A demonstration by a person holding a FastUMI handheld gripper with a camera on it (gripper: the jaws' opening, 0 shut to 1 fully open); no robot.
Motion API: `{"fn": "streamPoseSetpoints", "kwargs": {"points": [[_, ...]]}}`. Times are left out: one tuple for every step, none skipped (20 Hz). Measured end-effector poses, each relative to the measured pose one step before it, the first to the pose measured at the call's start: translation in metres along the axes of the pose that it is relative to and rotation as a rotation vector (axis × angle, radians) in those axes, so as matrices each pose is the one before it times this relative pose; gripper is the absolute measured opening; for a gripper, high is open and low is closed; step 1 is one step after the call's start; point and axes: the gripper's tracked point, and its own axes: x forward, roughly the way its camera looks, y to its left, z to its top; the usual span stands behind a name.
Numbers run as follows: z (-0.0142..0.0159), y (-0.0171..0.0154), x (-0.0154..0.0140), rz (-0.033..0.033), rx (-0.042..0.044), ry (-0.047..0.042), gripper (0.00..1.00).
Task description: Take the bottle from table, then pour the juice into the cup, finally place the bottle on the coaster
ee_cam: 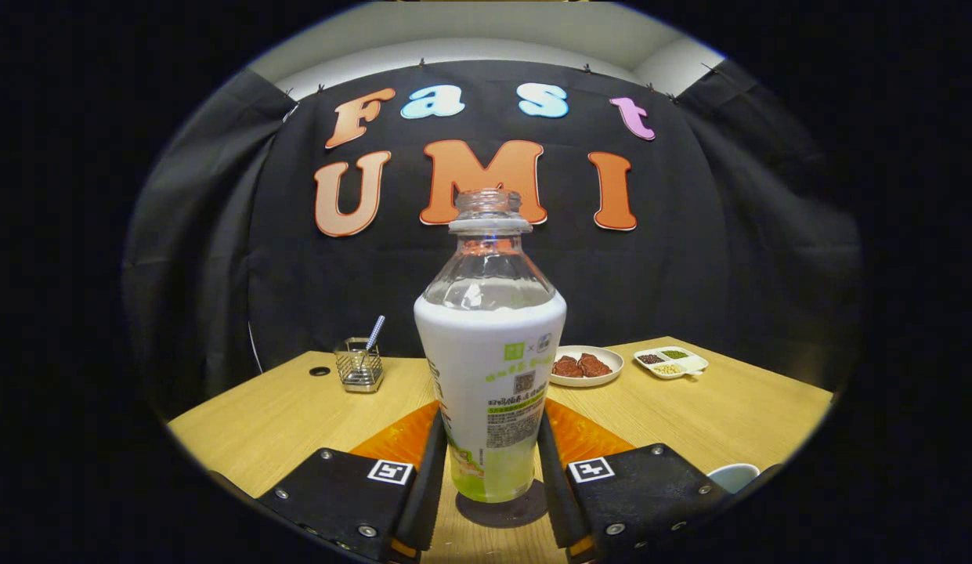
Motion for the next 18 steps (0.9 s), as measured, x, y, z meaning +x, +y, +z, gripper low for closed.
{"fn": "streamPoseSetpoints", "kwargs": {"points": [[-0.00388, -0.00008, 0.00397, -0.00219, -0.02093, 0.01550, 0.58], [-0.00403, 0.00018, 0.00237, -0.00402, -0.02051, 0.01437, 0.58], [-0.00681, -0.00176, 0.00404, -0.00541, -0.01579, 0.01783, 0.58], [-0.00627, 0.00152, 0.00175, 0.00614, -0.00582, 0.02097, 0.58], [-0.00591, 0.00166, 0.00300, 0.00076, -0.00442, 0.01893, 0.58], [-0.00502, -0.00041, 0.00229, -0.00274, -0.01061, 0.01483, 0.58], [-0.00437, -0.00053, 0.00380, -0.00355, -0.00599, 0.01386, 0.58], [-0.00404, 0.00072, 0.00270, 0.00313, -0.00223, 0.01019, 0.58], [-0.00359, -0.00112, 0.00106, -0.00015, 0.00138, 0.00886, 0.58], [-0.00335, 0.00045, 0.00091, 0.00253, 0.00510, 0.00746, 0.58], [-0.00368, -0.00217, 0.00137, -0.00360, 0.01384, 0.00475, 0.60], [-0.00254, -0.00045, 0.00053, 0.00391, 0.02205, 0.00053, 0.60], [-0.00218, -0.00151, 0.00114, -0.00125, 0.02072, -0.00221, 0.60], [-0.00097, -0.00206, 0.00054, -0.00512, 0.01849, 0.00068, 0.61], [0.00046, -0.00017, -0.00019, 0.00193, 0.01446, -0.00927, 0.64], [0.00198, 0.00083, -0.00027, 0.00340, 0.00934, -0.00734, 0.65], [0.00049, 0.00163, -0.00053, 0.00837, 0.00312, -0.00619, 0.66], [0.00041, 0.00035, -0.00071, 0.00143, 0.00236, 0.00168, 0.67]]}}
